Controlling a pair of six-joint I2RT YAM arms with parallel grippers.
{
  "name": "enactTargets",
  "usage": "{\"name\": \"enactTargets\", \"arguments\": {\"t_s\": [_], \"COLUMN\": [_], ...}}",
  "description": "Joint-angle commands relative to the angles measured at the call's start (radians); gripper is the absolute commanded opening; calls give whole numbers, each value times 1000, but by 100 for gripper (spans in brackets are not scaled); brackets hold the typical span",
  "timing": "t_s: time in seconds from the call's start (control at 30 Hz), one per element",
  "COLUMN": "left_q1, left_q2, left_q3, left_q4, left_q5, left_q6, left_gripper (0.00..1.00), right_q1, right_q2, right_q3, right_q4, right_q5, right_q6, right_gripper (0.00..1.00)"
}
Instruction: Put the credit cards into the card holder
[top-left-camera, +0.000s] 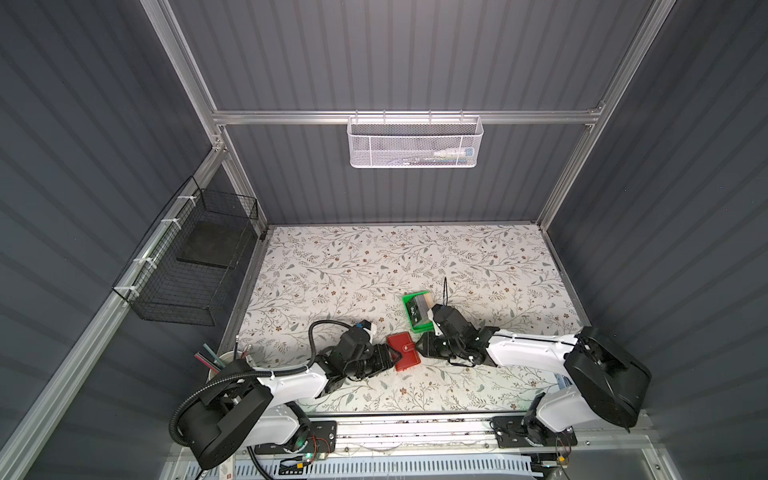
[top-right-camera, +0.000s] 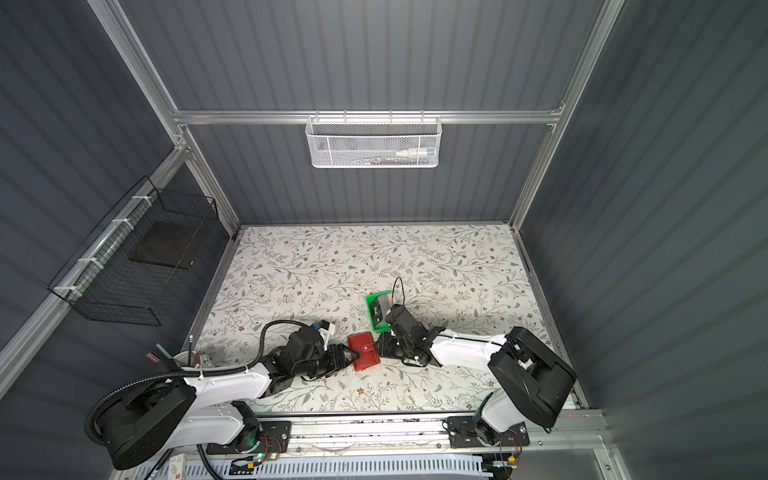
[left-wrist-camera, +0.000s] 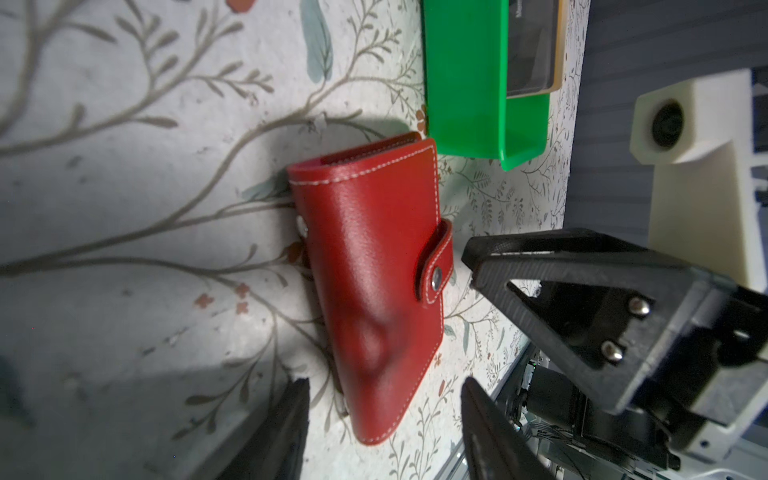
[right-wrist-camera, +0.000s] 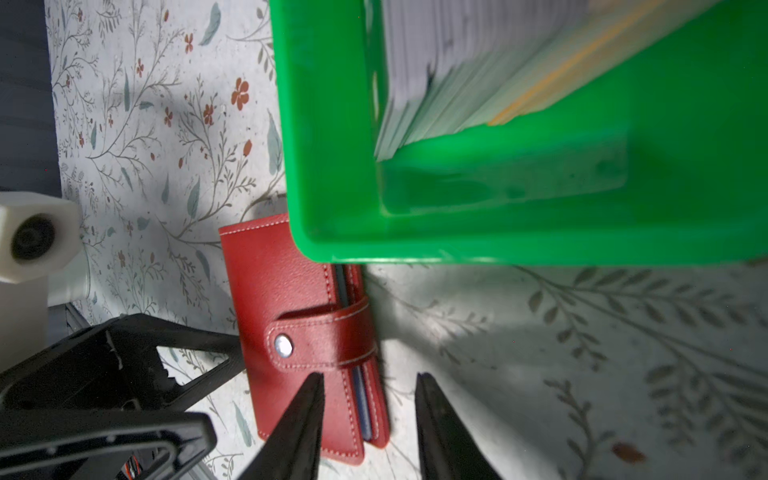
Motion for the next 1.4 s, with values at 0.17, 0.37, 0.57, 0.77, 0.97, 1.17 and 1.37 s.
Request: {"name": "enactTargets", "arguments": {"t_s": [0.17,0.37,0.57,0.77,0.97,1.17,1.37], "left_q1": [4,4,5,2,-2,-23,-23], "left_q2": [30,43,71,101,103,142,137], "left_q3": [37,49,58,70,66,78,69], "left_q4": [-22,-26,-1,28,37,55,52], "left_q5": [-28,-31,-29,-16,-14,-18,-36], "left_q6": [18,27,29,23,16,9,-12], "left_gripper": [57,56,56,56,55,54,49], "right_q1": [-12,-11,-10,-8,-4,-2,-4], "right_q2": [73,101,76,55,28,9,4], "right_q3": [43,38,8,-15,-41,-52,-25], "right_q4": [59,67,66,65,71,76,82], "right_q5": [-20,-26,-26,-22,-21,-17,-22], "right_q6": [5,5,3,8,21,28,31], "right_gripper": [40,32,23,18,14,26,29]}}
